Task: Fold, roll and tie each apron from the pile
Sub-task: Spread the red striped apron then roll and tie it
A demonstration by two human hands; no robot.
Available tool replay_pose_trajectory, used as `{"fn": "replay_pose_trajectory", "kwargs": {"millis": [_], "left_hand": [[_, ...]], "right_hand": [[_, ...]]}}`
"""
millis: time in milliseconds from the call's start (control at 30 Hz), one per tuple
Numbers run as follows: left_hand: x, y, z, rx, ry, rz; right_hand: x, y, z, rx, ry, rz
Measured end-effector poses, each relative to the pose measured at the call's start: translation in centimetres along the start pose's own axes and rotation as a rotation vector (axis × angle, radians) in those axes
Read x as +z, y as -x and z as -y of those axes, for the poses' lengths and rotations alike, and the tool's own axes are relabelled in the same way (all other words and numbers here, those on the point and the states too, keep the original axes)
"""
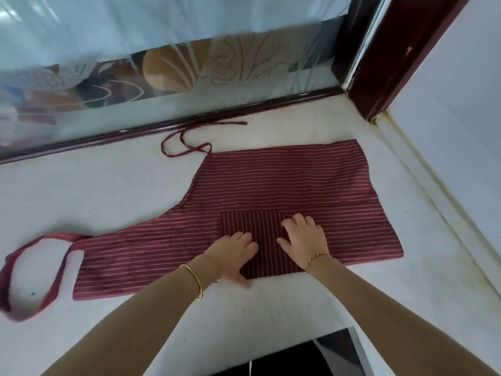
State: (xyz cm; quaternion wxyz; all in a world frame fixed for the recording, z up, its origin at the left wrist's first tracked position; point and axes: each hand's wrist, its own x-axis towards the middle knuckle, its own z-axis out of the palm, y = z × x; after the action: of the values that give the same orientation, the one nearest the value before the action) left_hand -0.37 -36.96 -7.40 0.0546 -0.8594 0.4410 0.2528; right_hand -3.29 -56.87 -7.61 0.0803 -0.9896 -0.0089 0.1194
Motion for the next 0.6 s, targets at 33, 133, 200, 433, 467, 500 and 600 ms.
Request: {"fn": "replay_pose_trajectory", "kwargs": {"millis": [33, 133, 200, 433, 467, 500, 600], "left_hand": [[0.1, 0.1, -0.2, -0.002, -0.019, 0.003], [-0.2, 0.4, -0.4, -0.015, 0.007, -0.017], [-0.2, 0.8, -0.5, -0.031, 0.015, -0.074], [2.7, 4.0, -0.4, -0.29, -0.107, -0.189], [3.0, 4.8, 0.0, -0.374, -0.113, -0.174], [3.1, 5.6, 0.4, -0.453, -0.115, -0.158], [3.2, 7.3, 1.7, -0.591, -0.092, -0.057]], "right_hand": [[0.1, 0.7, -0.1, -0.011, 0.011, 0.024], [0.2, 2.1, -0.7, -0.047, 0.012, 0.169], [0.5, 2.8, -1.1, -0.073, 0.05, 0.245], [0.9, 4.2, -2.9, -0.069, 0.205, 0.142], [0.9, 4.3, -3.2, -0.032, 0.209, 0.121], [0.9, 4.4, -3.6, 0.013, 0.215, 0.103], [0.4, 4.6, -4.6, 0.094, 0.265, 0.107]]}}
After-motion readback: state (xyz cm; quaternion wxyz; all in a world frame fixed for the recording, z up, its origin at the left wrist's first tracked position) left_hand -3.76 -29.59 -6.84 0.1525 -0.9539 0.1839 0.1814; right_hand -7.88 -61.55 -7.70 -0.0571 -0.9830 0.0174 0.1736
